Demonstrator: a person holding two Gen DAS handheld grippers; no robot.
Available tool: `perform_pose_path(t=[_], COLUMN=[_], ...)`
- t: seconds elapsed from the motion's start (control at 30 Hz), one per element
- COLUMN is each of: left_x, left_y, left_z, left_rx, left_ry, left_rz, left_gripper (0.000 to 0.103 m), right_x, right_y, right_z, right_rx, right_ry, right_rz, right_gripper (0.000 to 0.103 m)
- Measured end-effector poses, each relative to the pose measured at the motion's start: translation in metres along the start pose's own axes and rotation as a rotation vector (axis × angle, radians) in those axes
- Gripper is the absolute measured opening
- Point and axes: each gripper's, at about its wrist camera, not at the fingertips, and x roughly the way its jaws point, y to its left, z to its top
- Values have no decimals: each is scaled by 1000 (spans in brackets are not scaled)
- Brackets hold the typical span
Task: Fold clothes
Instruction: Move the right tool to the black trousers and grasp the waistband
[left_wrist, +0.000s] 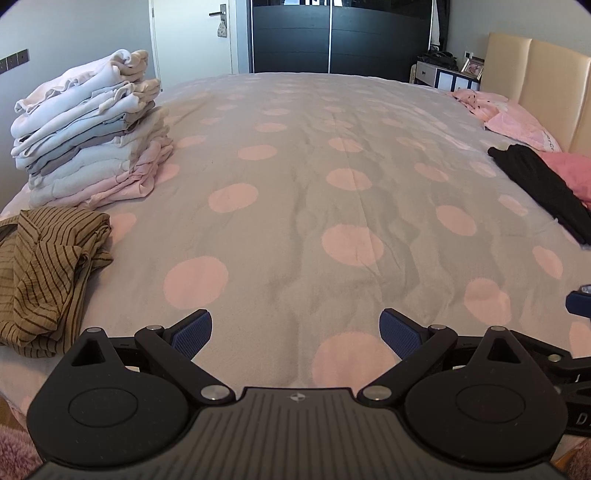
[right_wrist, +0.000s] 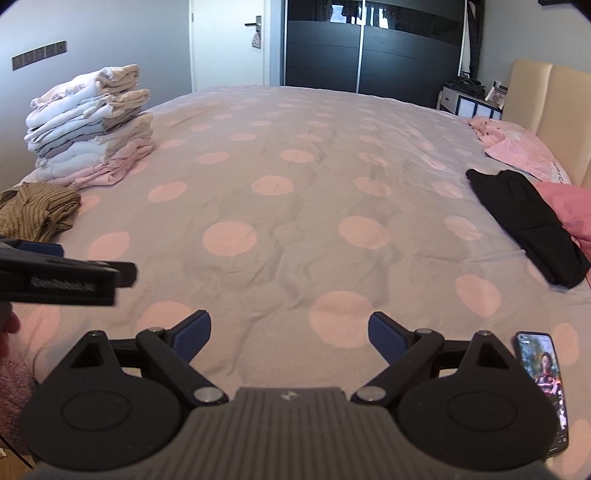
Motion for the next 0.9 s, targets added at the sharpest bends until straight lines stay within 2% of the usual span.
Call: perform_pose_path(t=[0.2, 0.37, 0.57, 0.63, 0.77, 0.87, 0.9], left_x=[13, 30, 51, 58, 77, 94, 99], left_y=[5, 13, 20, 21, 25, 28, 28], left_z=[27, 48, 70, 75, 79, 78, 78], left_rx=[46, 101, 89, 87, 49, 34, 30], left_ry=[14, 32, 2, -11, 26, 59, 69], left_rz=[-42, -68, -32, -16, -1, 29, 42], left_gripper=[99, 99, 99, 99, 99, 99, 99], right_x=[11, 15, 32, 44, 80, 120, 133], right_y=[-64, -133, -220, -248, -295, -325, -334], right_z=[18, 50, 86, 92, 89, 79, 76], right_rx=[58, 2, -25, -22, -3, -23, -28], right_ry=[55, 27, 12, 30, 77, 155, 177], right_rz=[-12, -90, -214, -251, -306, -364, -375], right_gripper=[93, 93, 92, 92, 92, 91, 87])
